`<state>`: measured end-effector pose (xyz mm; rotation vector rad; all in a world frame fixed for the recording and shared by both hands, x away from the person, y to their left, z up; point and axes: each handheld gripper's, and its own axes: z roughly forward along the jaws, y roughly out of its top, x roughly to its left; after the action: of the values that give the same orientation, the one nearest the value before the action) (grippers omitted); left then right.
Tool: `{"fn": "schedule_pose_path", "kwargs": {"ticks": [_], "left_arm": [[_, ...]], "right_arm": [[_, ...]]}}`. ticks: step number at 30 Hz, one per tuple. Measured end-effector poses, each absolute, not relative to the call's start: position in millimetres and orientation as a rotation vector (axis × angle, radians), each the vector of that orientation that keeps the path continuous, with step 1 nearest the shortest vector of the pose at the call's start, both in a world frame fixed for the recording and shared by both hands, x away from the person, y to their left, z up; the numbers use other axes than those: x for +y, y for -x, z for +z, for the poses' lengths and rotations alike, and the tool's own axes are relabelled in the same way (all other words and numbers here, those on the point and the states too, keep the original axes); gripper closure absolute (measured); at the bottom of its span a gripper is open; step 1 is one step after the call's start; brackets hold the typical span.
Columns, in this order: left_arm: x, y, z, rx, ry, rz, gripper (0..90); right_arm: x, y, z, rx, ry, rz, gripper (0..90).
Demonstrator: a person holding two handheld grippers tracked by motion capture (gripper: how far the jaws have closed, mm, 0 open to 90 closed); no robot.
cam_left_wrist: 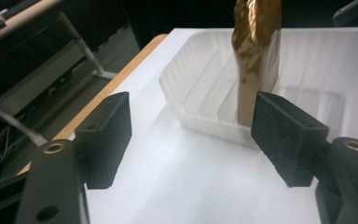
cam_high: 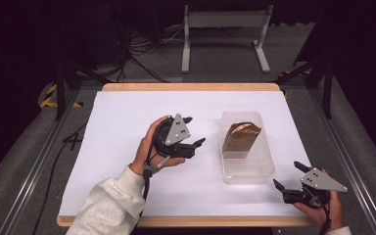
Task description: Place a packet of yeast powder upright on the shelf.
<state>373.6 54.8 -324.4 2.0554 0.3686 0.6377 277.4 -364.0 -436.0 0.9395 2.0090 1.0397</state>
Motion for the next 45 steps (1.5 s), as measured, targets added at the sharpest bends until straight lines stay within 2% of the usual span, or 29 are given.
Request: {"fn": "schedule_pose_path", "kwargs": {"ticks": [10, 19, 26, 45], "left_arm": [[90.2, -365.2, -344.0, 0.435, -2.083, 0.71, 19.9], [139.4, -359.3, -366.6, 0.545, -2.108, 0.729, 13.8], [174.1, -350.9, -391.8, 0.608, -2.122, 0.761, 11.5], [251.5, -323.4, -442.3, 0.84, -2.026, 0.716, 9.4]], "right_arm": [[-363.0, -277.5, -436.2, 2.01, -0.939, 1.036, 9.8], [-362.4, -277.7, -436.5, 2.012, -0.939, 1.029, 9.8], [-362.8, -277.9, -436.4, 2.008, -0.939, 1.03, 9.8], [-363.6, -278.1, -435.7, 2.006, -0.936, 1.04, 9.5]]}}
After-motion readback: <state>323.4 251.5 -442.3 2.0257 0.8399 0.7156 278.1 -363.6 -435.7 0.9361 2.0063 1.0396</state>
